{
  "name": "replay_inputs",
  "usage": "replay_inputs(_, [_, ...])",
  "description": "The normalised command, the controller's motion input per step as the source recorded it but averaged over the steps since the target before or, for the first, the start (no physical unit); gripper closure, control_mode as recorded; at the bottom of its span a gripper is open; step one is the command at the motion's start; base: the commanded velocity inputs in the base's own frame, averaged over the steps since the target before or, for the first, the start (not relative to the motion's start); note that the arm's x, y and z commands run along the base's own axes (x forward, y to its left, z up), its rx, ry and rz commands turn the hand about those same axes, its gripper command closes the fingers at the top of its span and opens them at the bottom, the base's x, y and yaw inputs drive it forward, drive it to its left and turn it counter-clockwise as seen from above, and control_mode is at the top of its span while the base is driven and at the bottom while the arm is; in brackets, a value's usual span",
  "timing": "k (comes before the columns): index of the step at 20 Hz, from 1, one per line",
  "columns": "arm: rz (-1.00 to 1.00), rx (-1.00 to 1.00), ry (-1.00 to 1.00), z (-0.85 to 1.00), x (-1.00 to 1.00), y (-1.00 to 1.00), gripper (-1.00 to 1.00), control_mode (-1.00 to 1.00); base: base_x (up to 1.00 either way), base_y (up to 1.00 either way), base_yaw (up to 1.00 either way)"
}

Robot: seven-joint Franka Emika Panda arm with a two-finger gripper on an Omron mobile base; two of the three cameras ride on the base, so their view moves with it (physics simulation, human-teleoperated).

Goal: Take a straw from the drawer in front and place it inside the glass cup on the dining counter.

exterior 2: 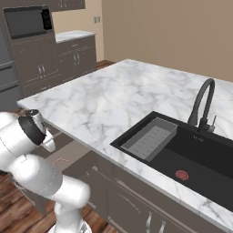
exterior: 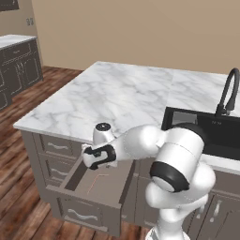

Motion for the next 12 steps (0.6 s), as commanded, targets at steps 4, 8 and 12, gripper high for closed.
replay_inputs(4, [-0.11,0.0,0.02,-0.23,0.18,0.0,-1.0,-1.0,0.0,0.0,0.0])
replay_inputs(8, [-0.1,0.0,0.06,-0.23,0.23,0.0,-1.0,-1.0,0.0,0.0,0.0])
replay_inputs(12, [-0.1,0.0,0.12,-0.28,0.22,0.0,-1.0,-1.0,0.0,0.0,0.0])
